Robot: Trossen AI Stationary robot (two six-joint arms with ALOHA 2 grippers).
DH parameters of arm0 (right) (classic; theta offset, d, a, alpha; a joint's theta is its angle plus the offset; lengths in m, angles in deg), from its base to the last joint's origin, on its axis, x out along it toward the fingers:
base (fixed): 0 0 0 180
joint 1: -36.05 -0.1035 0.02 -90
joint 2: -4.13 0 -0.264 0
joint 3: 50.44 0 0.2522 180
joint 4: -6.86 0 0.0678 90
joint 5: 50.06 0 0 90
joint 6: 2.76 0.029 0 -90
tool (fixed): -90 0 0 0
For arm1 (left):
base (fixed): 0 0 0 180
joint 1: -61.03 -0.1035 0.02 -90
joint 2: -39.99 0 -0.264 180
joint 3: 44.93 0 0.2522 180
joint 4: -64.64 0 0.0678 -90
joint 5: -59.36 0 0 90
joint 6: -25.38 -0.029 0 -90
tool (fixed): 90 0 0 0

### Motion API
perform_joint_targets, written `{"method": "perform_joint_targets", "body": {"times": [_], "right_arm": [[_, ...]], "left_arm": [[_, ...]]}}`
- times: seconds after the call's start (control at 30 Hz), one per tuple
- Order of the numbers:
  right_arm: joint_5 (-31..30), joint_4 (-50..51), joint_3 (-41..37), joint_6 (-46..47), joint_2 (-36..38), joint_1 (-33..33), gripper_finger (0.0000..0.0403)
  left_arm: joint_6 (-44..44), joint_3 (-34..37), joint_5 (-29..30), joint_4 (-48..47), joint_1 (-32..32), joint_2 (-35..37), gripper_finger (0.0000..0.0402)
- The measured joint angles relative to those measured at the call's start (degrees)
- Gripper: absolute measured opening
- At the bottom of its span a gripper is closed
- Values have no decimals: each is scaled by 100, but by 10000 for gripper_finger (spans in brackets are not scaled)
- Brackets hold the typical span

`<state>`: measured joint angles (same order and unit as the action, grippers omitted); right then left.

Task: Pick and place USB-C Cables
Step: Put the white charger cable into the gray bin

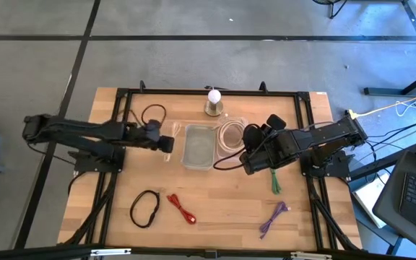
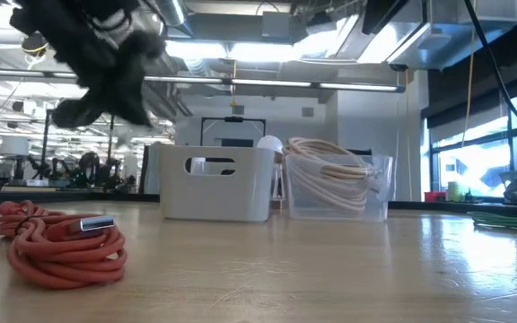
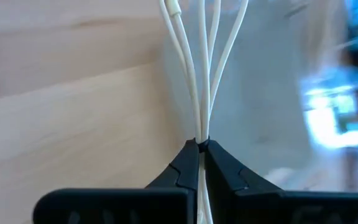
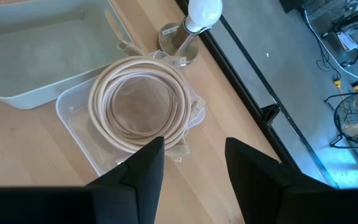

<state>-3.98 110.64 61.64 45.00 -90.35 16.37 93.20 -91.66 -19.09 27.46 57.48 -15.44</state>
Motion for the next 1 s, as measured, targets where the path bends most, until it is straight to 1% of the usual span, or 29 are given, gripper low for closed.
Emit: {"method": "perform_joint_targets", "body": {"times": [0.07,0.13,0.23,0.33,0.43,0.5,0.7,0.87,1.0], "right_arm": [[0,0,0,-1,0,0,173],[-9,0,0,-2,0,0,173],[-61,0,0,-6,0,4,173],[-142,-2,0,-15,0,4,173],[-153,0,0,-19,0,4,173],[-192,-2,0,-17,0,4,173],[-216,0,0,-19,0,4,173],[-214,0,0,-2,0,4,173],[-212,0,0,-2,0,4,173]], "left_arm": [[-102,-2,-32,465,2,197,5],[-238,-9,-84,1149,2,300,4],[-392,-13,-213,2120,2,308,4],[-462,-24,-250,2710,4,176,4],[-460,-36,-311,2746,6,-25,4],[-462,-82,-377,2591,9,-215,4],[-748,-425,-445,2523,7,-921,3],[-631,-492,-643,2250,4,-1440,3],[-617,-492,-669,2221,4,-1829,3]]}}
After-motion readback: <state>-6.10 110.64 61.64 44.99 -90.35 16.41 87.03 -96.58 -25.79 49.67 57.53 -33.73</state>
